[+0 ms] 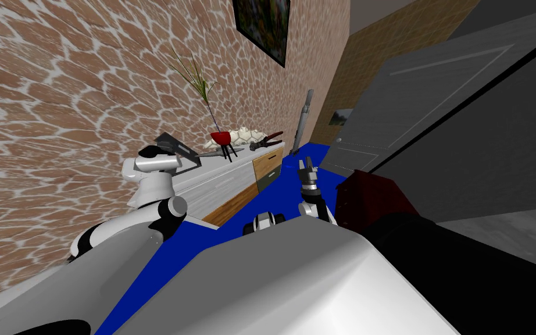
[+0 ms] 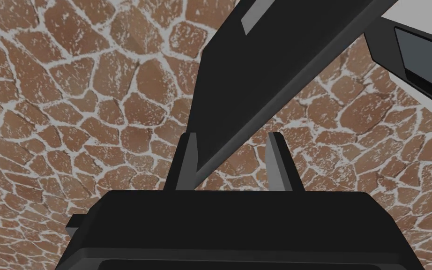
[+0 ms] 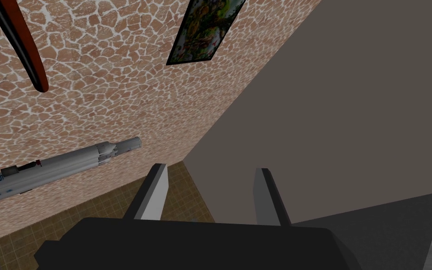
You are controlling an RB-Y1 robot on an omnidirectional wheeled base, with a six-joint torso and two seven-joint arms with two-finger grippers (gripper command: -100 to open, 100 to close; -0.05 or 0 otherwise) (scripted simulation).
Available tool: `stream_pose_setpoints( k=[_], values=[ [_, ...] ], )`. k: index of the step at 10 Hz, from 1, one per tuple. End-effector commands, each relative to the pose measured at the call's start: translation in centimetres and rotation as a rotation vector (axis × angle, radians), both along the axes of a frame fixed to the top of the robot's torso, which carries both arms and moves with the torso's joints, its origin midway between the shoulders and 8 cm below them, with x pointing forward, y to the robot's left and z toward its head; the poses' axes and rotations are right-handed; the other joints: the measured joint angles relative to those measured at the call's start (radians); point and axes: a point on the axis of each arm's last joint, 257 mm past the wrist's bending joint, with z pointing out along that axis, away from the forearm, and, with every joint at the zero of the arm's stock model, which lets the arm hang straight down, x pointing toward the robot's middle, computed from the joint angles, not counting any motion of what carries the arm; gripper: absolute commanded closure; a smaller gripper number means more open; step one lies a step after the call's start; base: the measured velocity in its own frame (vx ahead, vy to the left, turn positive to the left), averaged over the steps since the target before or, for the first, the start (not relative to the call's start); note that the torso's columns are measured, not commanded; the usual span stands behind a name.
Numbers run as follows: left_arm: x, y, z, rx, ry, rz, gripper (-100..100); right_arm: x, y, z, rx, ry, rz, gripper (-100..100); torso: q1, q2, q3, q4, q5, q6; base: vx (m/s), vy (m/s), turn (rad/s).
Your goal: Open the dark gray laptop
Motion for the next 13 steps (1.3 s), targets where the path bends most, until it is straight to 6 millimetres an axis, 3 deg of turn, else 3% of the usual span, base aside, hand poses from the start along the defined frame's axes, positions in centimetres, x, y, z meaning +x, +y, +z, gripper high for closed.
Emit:
stream_pose_setpoints(
  k=[1,10,11,13],
  values=[
    [0.0,0.0,-0.2,-0.049,-0.029,-0.006,100,0.0,0.0,0.0,0.0,0.0,0.0,0,0.0,0.002,0.002,0.001,0.0,0.0,-0.016,0.013,0.027],
    [0.1,-1.1,-4.4,-0.438,-0.253,-0.054,100,0.0,0.0,0.0,0.0,0.0,0.0,0,-0.001,0.006,0.004,0.005,-0.003,-0.002,-0.013,0.042,0.043],
    [0.2,-1.1,-4.6,-0.415,-0.23,-0.052,100,0.0,0.0,0.0,0.0,0.0,0.0,0,-0.001,0.006,0.004,0.005,-0.002,-0.003,-0.006,0.017,0.01],
    [0.2,-1.7,-6.4,-0.529,-0.296,-0.063,100,0.0,0.0,0.0,0.0,0.0,0.0,0,-0.001,0.006,0.004,0.004,-0.002,-0.002,-0.014,0.059,0.014]
  ],
)
